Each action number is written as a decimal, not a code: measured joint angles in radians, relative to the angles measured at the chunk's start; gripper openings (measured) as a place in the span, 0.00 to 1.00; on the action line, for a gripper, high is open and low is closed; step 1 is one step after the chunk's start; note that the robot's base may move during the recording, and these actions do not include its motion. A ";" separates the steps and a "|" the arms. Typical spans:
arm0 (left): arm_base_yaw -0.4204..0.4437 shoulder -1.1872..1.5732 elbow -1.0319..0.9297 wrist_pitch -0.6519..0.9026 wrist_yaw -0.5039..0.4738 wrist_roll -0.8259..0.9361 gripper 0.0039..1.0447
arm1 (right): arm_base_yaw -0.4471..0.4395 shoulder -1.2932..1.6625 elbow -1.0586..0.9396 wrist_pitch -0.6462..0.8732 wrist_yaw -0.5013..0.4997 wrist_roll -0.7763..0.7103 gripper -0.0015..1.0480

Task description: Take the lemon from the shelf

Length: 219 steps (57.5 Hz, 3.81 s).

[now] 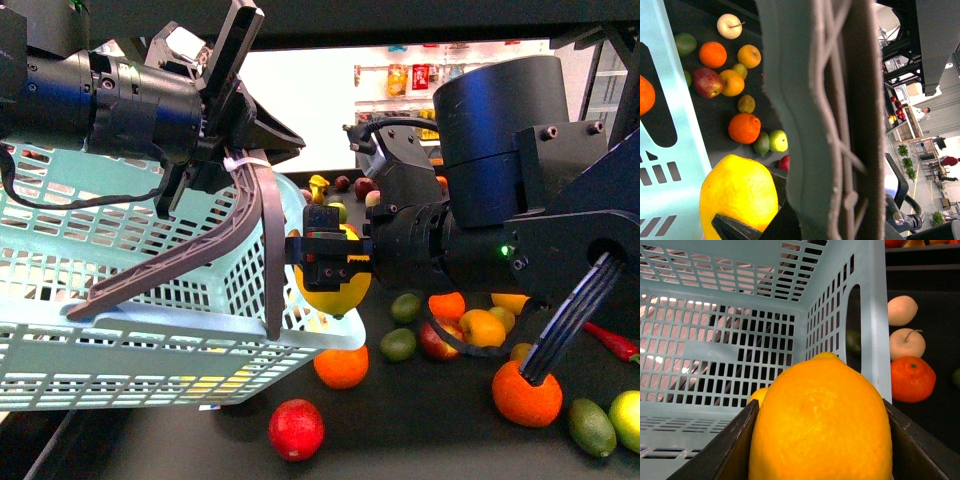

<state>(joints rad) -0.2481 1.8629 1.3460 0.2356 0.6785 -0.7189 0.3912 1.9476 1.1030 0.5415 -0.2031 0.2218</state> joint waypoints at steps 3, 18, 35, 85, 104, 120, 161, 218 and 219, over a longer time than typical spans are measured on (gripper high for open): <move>0.000 0.002 0.000 0.000 0.003 0.000 0.06 | 0.000 -0.002 -0.005 0.001 -0.001 0.004 0.60; -0.004 0.003 0.000 0.000 0.018 -0.006 0.06 | 0.000 -0.023 -0.035 0.001 -0.006 0.026 0.60; -0.006 0.003 0.000 0.000 0.022 -0.007 0.06 | 0.000 -0.029 -0.046 0.002 -0.006 0.029 0.60; -0.002 0.003 0.000 0.000 -0.013 -0.027 0.06 | -0.002 -0.036 -0.072 -0.012 -0.055 -0.032 0.93; -0.006 0.003 0.000 0.000 -0.015 -0.034 0.06 | -0.060 -0.113 -0.082 -0.021 -0.060 -0.075 0.93; -0.007 0.003 0.000 0.000 -0.013 -0.039 0.06 | -0.182 -0.269 -0.183 -0.052 -0.017 -0.192 0.93; -0.009 0.003 0.000 0.000 -0.014 -0.041 0.06 | -0.391 -1.284 -0.833 -0.185 0.202 -0.215 0.64; -0.009 0.003 0.000 0.000 -0.013 -0.045 0.06 | -0.391 -1.735 -1.089 -0.338 0.200 -0.219 0.03; -0.009 0.003 0.000 0.000 -0.014 -0.045 0.06 | -0.391 -1.738 -1.089 -0.339 0.201 -0.219 0.03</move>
<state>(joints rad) -0.2573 1.8664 1.3460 0.2359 0.6647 -0.7639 0.0006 0.2100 0.0143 0.2024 -0.0021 0.0029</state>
